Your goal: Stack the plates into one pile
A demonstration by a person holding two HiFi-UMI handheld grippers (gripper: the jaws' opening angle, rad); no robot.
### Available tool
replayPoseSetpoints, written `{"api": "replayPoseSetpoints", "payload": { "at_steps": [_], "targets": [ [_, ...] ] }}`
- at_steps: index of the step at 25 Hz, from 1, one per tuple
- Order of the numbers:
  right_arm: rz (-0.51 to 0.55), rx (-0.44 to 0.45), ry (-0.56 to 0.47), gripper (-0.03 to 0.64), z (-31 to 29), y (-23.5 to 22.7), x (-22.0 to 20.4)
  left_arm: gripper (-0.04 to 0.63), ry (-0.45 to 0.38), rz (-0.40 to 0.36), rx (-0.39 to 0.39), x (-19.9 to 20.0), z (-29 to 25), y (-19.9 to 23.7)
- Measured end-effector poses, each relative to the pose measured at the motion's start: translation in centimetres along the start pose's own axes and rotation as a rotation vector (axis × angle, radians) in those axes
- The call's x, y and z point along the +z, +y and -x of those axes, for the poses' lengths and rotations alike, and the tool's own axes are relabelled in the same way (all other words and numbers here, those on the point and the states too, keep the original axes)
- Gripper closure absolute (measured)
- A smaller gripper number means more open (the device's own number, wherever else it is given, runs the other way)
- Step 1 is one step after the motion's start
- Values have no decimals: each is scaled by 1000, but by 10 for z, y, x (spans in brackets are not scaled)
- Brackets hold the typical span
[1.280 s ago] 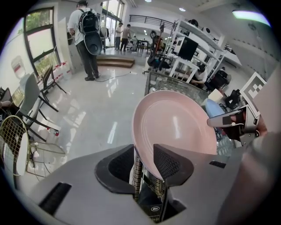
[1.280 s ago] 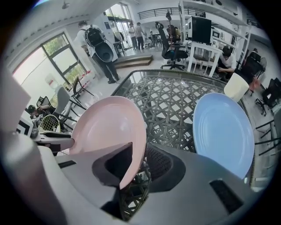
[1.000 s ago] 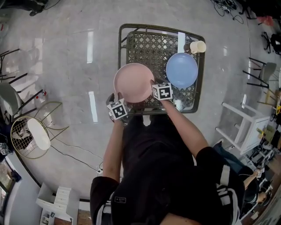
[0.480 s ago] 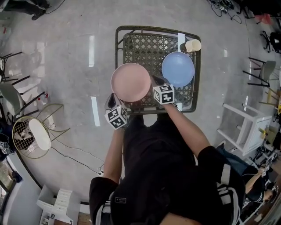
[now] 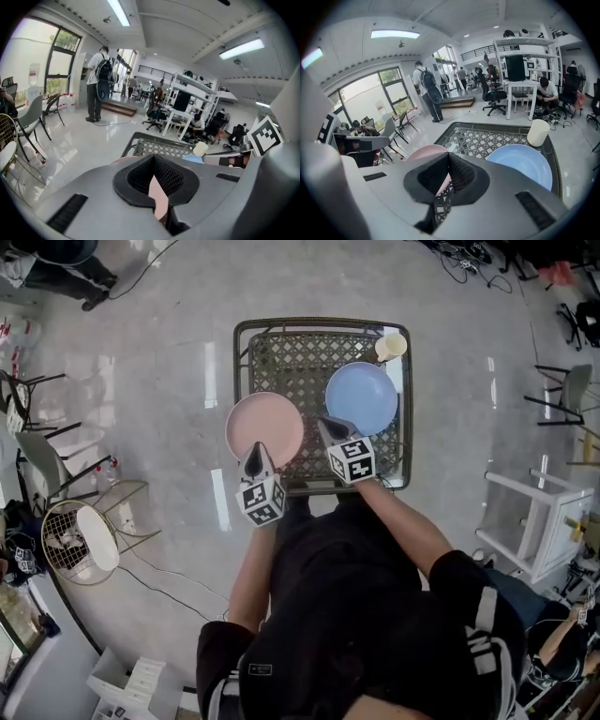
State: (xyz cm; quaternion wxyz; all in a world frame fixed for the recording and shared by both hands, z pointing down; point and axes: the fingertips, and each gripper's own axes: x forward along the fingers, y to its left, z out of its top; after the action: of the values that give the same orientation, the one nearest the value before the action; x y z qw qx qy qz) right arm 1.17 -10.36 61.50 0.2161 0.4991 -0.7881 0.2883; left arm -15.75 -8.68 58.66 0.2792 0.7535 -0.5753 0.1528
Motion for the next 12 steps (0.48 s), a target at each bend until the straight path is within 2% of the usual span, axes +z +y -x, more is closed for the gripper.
{"api": "replayPoseSetpoints", "payload": {
  "at_steps": [4,12],
  "targets": [
    [-18,14,-35,606,29,-22,7,580,-24,-29,-47,7,-3,-53],
    [-71,-1,-45,606,64,-90,0,580,34,-66,-75,-17,-27,-135]
  ]
}}
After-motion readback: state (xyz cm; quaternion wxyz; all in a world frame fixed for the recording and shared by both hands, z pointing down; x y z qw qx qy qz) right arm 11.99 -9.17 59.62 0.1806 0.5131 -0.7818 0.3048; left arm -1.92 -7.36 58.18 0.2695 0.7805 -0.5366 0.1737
